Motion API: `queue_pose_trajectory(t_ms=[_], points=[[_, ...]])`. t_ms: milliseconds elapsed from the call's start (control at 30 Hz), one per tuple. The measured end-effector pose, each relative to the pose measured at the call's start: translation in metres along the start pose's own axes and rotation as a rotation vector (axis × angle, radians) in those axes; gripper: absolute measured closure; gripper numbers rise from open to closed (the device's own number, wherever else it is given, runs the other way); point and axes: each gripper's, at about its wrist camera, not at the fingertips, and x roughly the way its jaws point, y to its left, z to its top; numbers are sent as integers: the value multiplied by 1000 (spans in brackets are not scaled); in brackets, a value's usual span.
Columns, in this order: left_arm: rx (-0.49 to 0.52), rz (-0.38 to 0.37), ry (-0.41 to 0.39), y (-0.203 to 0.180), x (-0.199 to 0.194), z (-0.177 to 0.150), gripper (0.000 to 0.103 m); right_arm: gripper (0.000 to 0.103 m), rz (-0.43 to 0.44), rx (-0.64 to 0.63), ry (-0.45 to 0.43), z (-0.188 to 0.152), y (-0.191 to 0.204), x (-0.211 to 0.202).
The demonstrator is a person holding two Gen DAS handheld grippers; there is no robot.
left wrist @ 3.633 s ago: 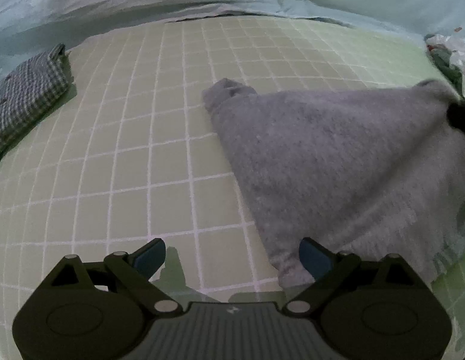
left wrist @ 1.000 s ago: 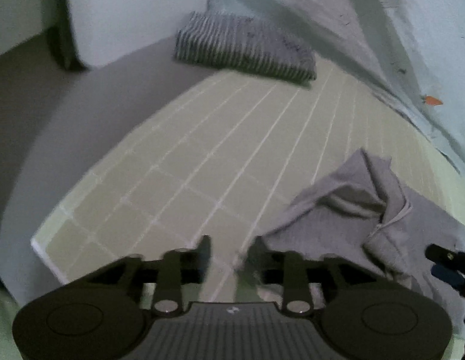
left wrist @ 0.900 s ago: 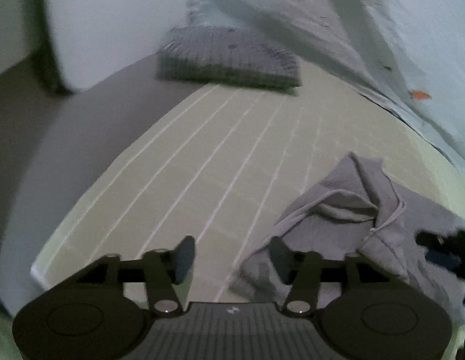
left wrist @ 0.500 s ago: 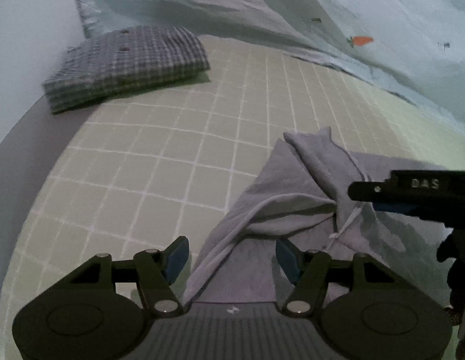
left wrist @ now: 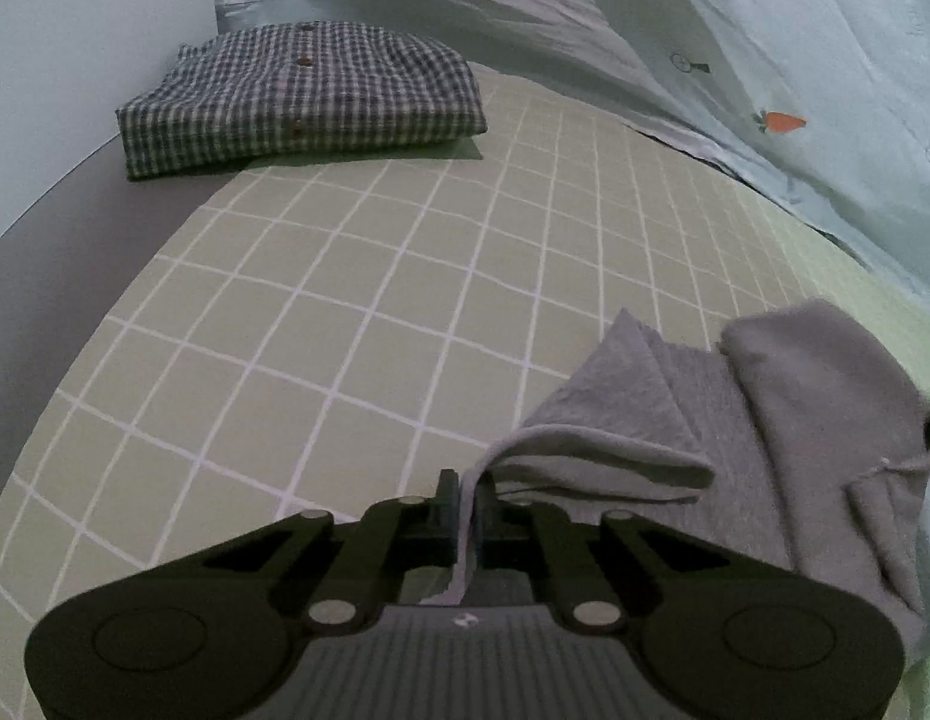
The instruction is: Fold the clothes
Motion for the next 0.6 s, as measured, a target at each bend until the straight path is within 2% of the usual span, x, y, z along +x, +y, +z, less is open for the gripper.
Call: queue_pose_trajectory(t_ms=[67,100,200,300,367,467,500,567,600], points=[[4,2,5,-1,1,1,95,88,-110,39,33,-1,-21,4],[5,1,8,-1,1,2,95,81,-137,67,38,-4,-26,3],[2,-2,12,0,2,3,95,54,-110,54,6,-12,-20,-10],[-1,-6,14,1,2,4,95,54,-25,-18,-8,-20,-2,-17],[-2,-5,14,1,2,3,95,51,35,-88,25,-26,14,-11],[-1,-2,11,1,2,3,95,49,47,-204,80,-36,36,-1],[-1,-1,10,1,2,3,95,49,35,-241,101,-41,41,2],[0,1,8,0,2,3,95,60,13,-274,124,-49,44,3],[0,2,7,0,2,3,95,85,5,-270,122,-53,41,0]])
